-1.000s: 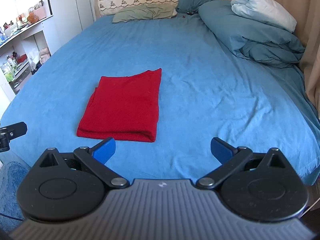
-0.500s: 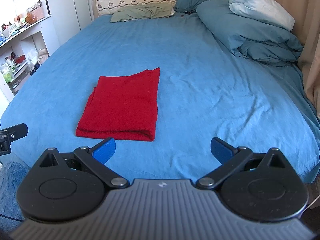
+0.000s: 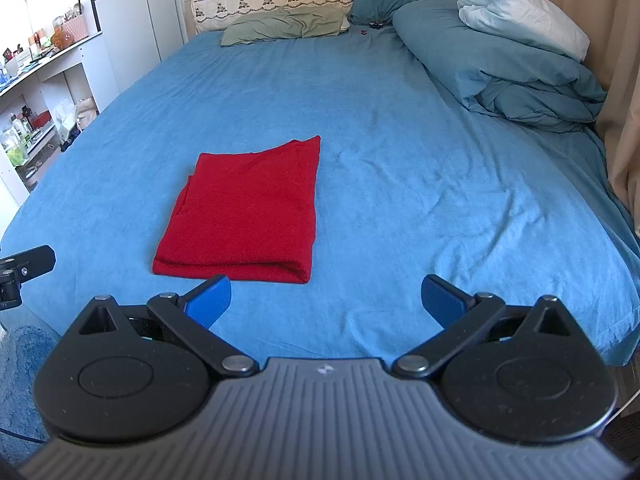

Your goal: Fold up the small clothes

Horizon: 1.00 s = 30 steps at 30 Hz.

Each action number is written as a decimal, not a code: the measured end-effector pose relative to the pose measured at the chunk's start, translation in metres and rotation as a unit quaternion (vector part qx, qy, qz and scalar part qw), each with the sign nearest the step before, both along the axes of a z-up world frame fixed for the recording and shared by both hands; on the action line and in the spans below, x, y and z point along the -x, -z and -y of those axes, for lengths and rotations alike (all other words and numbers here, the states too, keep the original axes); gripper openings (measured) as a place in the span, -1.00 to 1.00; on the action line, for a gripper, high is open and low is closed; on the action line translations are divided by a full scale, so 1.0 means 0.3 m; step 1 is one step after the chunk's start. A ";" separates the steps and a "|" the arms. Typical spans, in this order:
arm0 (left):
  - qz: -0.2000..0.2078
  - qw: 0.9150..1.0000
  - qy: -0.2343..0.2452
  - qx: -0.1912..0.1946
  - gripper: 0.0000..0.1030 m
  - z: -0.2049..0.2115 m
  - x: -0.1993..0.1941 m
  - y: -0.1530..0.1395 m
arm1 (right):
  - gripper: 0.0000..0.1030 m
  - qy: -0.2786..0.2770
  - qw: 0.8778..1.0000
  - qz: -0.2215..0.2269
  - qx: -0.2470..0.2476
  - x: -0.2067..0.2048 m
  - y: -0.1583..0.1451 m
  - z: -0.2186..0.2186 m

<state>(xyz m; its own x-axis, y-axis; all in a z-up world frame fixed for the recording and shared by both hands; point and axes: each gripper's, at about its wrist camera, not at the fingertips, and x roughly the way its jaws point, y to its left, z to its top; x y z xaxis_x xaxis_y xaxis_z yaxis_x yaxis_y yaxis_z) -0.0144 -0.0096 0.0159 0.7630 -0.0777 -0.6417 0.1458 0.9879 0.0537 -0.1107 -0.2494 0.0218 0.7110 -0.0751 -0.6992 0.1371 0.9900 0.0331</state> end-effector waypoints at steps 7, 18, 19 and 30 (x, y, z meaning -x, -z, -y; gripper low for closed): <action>0.003 1.000 -0.001 -0.002 1.00 0.005 0.007 -0.001 | 1.00 0.000 1.000 0.000 0.000 0.000 0.001 -0.001; 0.001 1.000 -0.001 -0.003 1.00 0.005 0.006 -0.003 | 1.00 0.001 1.000 -0.001 0.000 -0.002 0.001 -0.006; 0.000 1.000 -0.001 -0.002 1.00 0.003 0.005 -0.002 | 1.00 0.001 1.000 -0.001 0.000 -0.002 0.001 -0.007; 0.003 1.000 0.000 -0.002 1.00 -0.005 -0.002 -0.004 | 1.00 0.001 1.000 -0.002 -0.001 0.000 0.005 -0.009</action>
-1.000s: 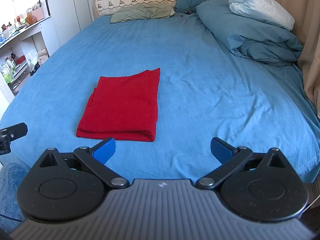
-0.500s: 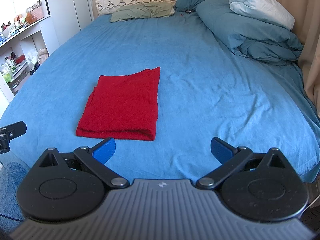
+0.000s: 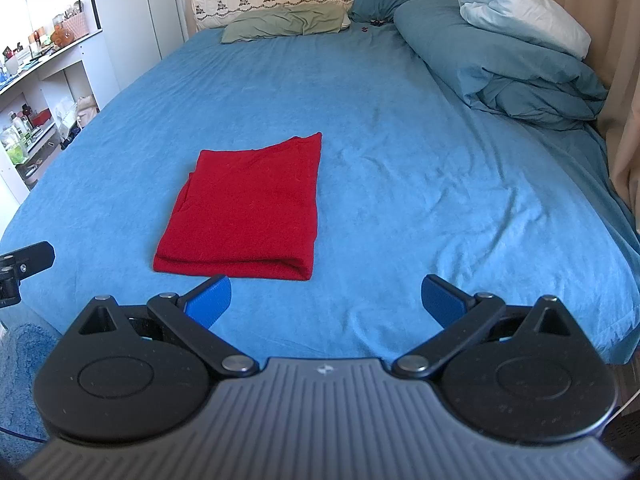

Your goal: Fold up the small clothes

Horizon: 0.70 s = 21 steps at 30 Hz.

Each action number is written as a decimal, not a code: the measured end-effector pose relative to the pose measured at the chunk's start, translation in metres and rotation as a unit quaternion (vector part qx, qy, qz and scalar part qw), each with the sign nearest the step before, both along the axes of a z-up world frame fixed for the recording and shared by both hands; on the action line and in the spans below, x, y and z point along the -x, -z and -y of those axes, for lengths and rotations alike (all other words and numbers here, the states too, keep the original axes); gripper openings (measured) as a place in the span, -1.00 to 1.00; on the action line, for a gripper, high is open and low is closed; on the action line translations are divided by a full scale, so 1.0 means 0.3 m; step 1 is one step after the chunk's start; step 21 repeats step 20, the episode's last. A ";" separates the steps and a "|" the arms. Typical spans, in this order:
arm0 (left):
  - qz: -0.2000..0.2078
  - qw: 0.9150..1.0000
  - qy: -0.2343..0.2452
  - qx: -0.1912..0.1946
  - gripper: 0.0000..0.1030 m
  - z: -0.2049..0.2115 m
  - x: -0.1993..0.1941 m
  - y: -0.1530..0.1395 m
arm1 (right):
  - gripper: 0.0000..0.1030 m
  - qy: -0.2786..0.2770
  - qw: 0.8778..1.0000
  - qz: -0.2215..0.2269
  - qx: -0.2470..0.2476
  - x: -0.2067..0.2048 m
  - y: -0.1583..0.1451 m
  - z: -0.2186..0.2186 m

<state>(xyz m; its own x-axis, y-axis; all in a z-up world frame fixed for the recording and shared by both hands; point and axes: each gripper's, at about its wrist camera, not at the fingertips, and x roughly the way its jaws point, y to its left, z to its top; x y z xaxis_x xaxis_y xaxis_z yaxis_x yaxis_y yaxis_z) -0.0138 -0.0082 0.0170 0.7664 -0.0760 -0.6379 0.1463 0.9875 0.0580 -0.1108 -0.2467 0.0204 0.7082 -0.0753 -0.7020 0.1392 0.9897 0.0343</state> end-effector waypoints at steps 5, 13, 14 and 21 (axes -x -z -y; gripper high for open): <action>0.000 1.000 -0.004 -0.002 1.00 0.001 0.003 0.002 | 1.00 -0.001 1.000 0.000 0.000 0.000 -0.001 0.000; 0.002 1.000 -0.008 -0.001 1.00 0.004 0.005 0.000 | 1.00 0.000 1.000 -0.002 0.000 -0.005 0.004 -0.014; 0.003 1.000 -0.008 -0.003 1.00 0.006 0.005 0.000 | 1.00 0.000 1.000 -0.001 0.000 -0.005 0.004 -0.014; 0.001 1.000 -0.009 -0.005 1.00 0.005 -0.004 0.007 | 1.00 0.000 1.000 -0.001 0.000 -0.005 0.004 -0.014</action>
